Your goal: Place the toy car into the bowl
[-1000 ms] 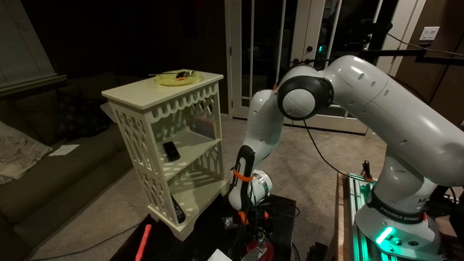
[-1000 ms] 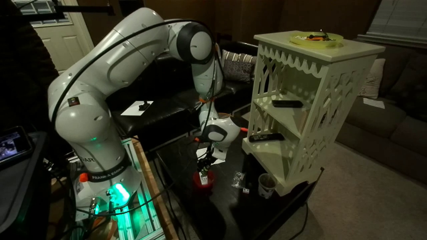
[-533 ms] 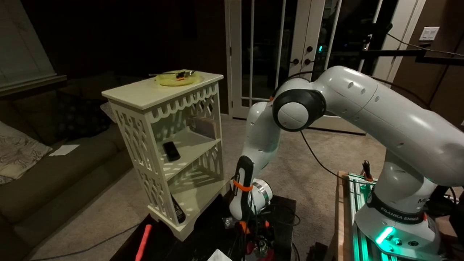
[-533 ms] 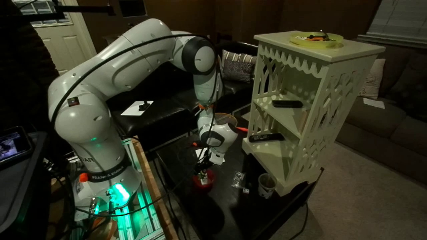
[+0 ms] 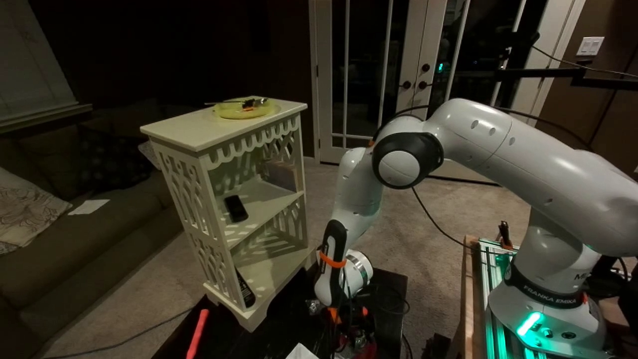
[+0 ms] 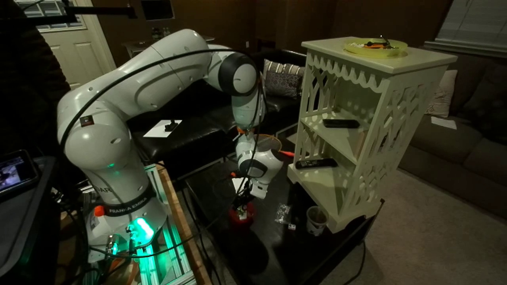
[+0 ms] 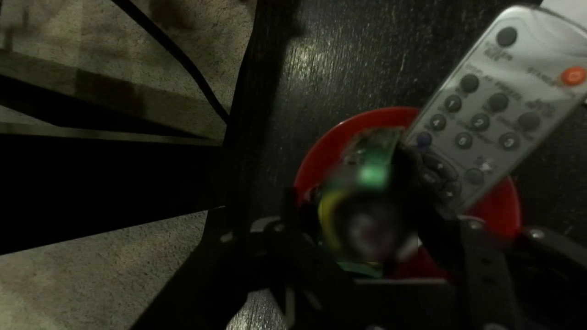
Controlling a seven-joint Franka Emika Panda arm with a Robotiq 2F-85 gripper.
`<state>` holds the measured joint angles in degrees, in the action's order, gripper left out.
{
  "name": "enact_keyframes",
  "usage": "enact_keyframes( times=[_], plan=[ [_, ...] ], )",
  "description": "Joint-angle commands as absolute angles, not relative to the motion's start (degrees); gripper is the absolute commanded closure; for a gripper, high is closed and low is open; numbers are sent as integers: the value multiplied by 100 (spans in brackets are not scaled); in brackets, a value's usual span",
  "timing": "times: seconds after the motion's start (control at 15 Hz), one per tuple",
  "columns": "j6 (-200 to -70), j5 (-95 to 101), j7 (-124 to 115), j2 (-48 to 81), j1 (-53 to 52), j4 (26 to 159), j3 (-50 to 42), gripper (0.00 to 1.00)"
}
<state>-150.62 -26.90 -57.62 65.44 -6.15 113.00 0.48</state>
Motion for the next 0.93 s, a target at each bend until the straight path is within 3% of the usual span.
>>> enact_keyframes(
  times=[0.0, 0.73, 0.87],
  plan=[
    [-15057, -2603, -5826, 6457, -662, 11325, -35, 3],
    [-16030, -2813, -4586, 4761, 10, 12775, 159, 0],
    [-15750, -2704, -4872, 5159, -185, 12299, -19, 0]
  ],
)
